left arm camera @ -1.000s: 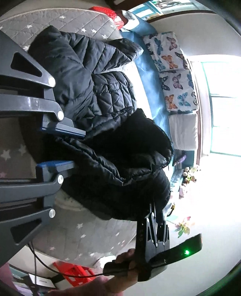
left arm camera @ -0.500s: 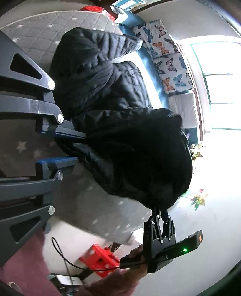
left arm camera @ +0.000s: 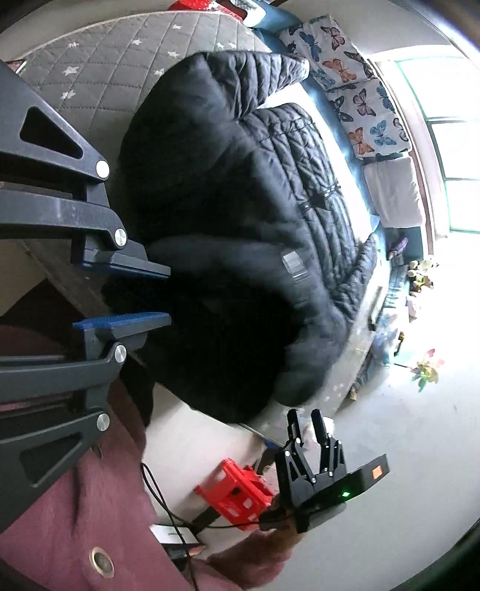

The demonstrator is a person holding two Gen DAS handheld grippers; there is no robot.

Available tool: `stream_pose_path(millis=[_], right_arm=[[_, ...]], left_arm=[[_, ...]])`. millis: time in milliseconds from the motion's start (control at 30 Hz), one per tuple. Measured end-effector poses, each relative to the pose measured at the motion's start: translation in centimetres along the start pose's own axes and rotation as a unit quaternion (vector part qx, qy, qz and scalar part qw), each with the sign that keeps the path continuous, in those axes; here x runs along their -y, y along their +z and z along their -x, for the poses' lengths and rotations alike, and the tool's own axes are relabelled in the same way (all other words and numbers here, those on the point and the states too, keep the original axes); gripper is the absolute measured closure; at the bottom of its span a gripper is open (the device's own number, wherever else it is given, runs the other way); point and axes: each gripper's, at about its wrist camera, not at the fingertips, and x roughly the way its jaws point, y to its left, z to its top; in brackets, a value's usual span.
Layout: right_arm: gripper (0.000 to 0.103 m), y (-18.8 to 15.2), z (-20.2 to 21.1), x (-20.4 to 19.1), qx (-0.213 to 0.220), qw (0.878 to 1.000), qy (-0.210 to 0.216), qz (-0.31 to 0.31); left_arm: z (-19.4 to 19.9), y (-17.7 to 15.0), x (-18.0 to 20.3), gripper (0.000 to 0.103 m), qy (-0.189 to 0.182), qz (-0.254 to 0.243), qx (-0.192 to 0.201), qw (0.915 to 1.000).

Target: Fold large clothes

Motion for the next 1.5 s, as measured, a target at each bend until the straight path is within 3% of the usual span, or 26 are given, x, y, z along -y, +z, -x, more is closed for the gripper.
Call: stream_pose_path(millis=[67, 133, 200, 267, 400, 533, 633, 767, 867, 933, 1000, 1067, 1167, 1300, 1500], right_arm=[[0.051, 1.3, 0.6, 0.6, 0.02, 1.0, 0.011, -0.008], [0.051, 2.1, 0.4, 0.6, 0.037, 0.999, 0.017, -0.014], [0.051, 3.7, -0.7, 0.5, 0.048, 0.998, 0.028, -0.021], [0.051, 5.2, -2.8, 0.1, 0.047, 0.998, 0.042, -0.027], [0.051, 5.4, -6.9, -1.5, 0.027, 0.996, 0.073, -0.034], [0.051, 4.4, -10.7, -3.3, -0.015, 0.997, 0.077, -0.026], [0.05, 2.2, -12.1, -4.1, -0.052, 0.994, 0.09, -0.027], [0.047, -0.4, -12.7, -4.7, -0.085, 0.991, 0.099, -0.026], [0.048, -1.1, -12.0, -5.1, -0.088, 0.991, 0.099, -0.013], [0.048, -0.9, -11.2, -4.8, -0.088, 0.99, 0.106, -0.011], [0.048, 0.0, -9.9, -3.6, -0.077, 0.991, 0.11, -0.021], [0.048, 1.3, -8.8, -2.0, -0.054, 0.993, 0.098, -0.03], [0.048, 3.9, -8.3, 1.0, -0.022, 0.995, 0.076, -0.053], [0.048, 7.2, -10.0, 4.2, -0.003, 0.995, 0.064, -0.081], [0.048, 11.8, -16.5, 6.7, -0.024, 0.983, 0.115, -0.14]], left_arm=[[1.4, 0.6, -0.6, 0.082, -0.007, 0.006, 0.017, 0.9998], [2.3, 1.4, -1.1, 0.076, 0.012, 0.005, 0.034, 0.9993], [2.4, 2.5, -2.1, 0.046, 0.025, 0.013, 0.049, 0.9984], [2.0, 3.9, -3.9, 0.032, 0.048, 0.024, 0.062, 0.9966], [-1.2, 7.0, -8.4, 0.032, 0.063, 0.066, 0.058, 0.9941], [-7.0, 8.0, -12.9, 0.032, 0.068, 0.1, 0.012, 0.9926], [-11.3, 6.0, -14.0, 0.032, 0.046, 0.123, -0.042, 0.9904], [-14.3, 2.9, -14.1, 0.032, 0.01, 0.143, -0.083, 0.9861], [-15.6, 1.2, -12.4, 0.032, 0.015, 0.114, -0.109, 0.9874], [-15.4, 1.2, -11.7, 0.032, 0.029, 0.091, -0.109, 0.9894], [-14.9, 1.7, -12.0, 0.032, 0.016, 0.095, -0.106, 0.9897], [-13.7, 2.6, -12.4, 0.032, 0.008, 0.103, -0.093, 0.9903], [-11.7, 4.3, -13.0, 0.031, 0.023, 0.1, -0.064, 0.9926], [-9.7, 6.5, -15.3, 0.031, 0.044, 0.124, -0.029, 0.9909], [-9.4, 9.6, -20.5, 0.031, 0.065, 0.177, -0.017, 0.9819]])
